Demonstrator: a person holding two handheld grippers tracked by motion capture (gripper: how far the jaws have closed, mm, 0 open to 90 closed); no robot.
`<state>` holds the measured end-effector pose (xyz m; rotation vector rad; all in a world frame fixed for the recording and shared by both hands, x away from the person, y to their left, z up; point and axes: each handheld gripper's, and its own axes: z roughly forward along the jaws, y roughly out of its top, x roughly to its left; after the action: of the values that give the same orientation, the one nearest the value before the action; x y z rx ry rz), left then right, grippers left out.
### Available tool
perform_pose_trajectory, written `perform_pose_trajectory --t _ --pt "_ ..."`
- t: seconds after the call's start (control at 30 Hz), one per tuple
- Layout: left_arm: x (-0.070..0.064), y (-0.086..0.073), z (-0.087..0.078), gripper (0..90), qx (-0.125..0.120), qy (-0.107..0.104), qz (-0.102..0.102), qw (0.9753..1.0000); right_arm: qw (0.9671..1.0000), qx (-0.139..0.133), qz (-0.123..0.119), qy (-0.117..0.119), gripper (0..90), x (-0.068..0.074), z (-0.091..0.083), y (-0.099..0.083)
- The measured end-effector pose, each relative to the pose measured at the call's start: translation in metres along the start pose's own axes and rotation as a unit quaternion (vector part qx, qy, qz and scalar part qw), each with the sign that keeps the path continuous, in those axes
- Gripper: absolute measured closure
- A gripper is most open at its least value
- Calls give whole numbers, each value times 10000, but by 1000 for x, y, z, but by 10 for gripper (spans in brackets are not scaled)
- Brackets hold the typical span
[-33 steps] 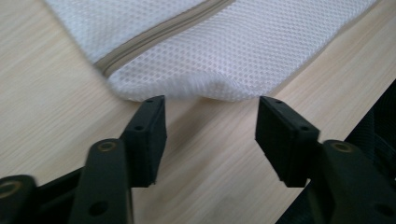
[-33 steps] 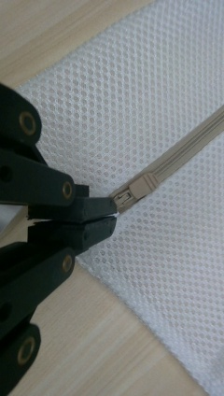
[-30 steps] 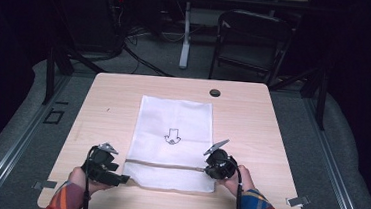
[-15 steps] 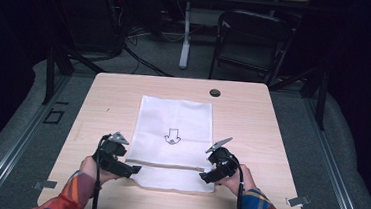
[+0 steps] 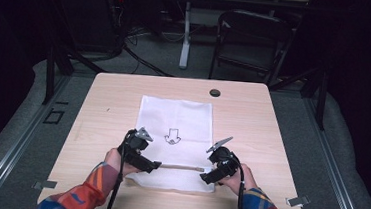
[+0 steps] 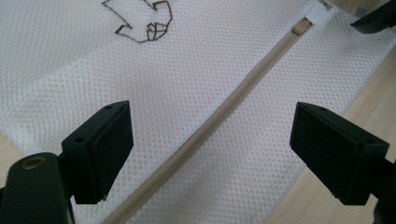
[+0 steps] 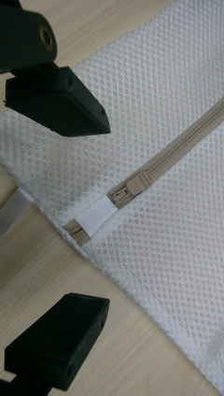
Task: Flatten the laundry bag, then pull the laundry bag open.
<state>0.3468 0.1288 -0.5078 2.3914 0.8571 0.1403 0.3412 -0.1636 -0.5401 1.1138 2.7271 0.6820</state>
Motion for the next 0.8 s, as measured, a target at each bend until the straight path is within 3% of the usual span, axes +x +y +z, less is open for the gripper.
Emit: perform_pose_trajectory --t 0.27,0.5,0.8 --pt "-13 19 19 121 -57 -85 287 9995 10000 -80 18 14 136 -2 -3 0" --pt "-21 28 35 112 82 -173 486 9986 10000 -25 28 48 97 -2 -1 0" --pt "-25 33 44 93 15 -198 554 9983 10000 -29 53 56 93 -2 0 -1"
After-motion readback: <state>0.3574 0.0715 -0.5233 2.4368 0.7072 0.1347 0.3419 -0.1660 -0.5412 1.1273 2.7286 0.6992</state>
